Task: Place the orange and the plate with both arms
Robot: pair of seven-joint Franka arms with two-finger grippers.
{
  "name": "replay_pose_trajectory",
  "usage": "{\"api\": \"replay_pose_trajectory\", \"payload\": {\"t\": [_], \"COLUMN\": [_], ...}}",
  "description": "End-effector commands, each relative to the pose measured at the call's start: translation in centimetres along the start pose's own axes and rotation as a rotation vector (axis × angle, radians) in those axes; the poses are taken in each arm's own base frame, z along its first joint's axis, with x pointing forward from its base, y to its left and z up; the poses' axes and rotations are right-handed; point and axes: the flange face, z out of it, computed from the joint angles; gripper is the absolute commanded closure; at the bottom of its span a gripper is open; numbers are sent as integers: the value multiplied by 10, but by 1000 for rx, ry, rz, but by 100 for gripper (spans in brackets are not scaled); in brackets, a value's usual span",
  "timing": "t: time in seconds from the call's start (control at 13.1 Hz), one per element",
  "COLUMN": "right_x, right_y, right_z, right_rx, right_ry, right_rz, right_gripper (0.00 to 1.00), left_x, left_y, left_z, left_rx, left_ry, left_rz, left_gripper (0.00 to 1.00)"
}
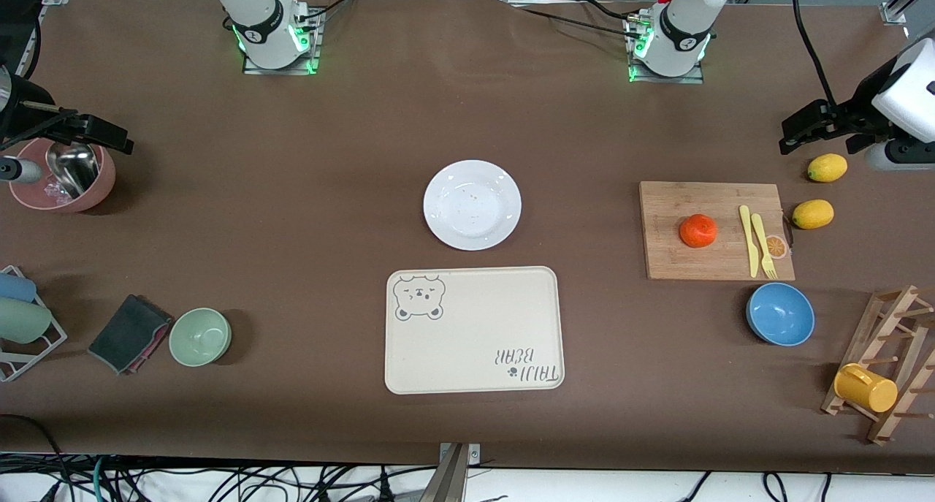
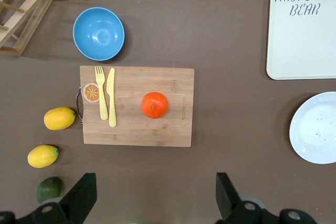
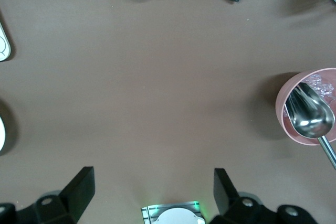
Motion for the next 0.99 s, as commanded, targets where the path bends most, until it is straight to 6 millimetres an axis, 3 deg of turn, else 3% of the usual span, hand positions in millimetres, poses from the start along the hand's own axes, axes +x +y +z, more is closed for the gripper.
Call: {"api": "replay_pose_trajectory", "payload": {"t": [0.0,0.92], "right_x": [1,0], "right_y": [-2,-4], "right_z": [-2,-1], "right_rx": [13,12], "right_ry": [-5,-8], "right_rz": [-3,-1], "right_gripper": [0,0], "left_x": [-5,-2], "left_y": [0,-6], "left_z": [-5,-2], "left_rx": [-18,-18], "left_ry": [-1,-4], "left_rz": [-6,-18], "left_gripper": [0,0]}}
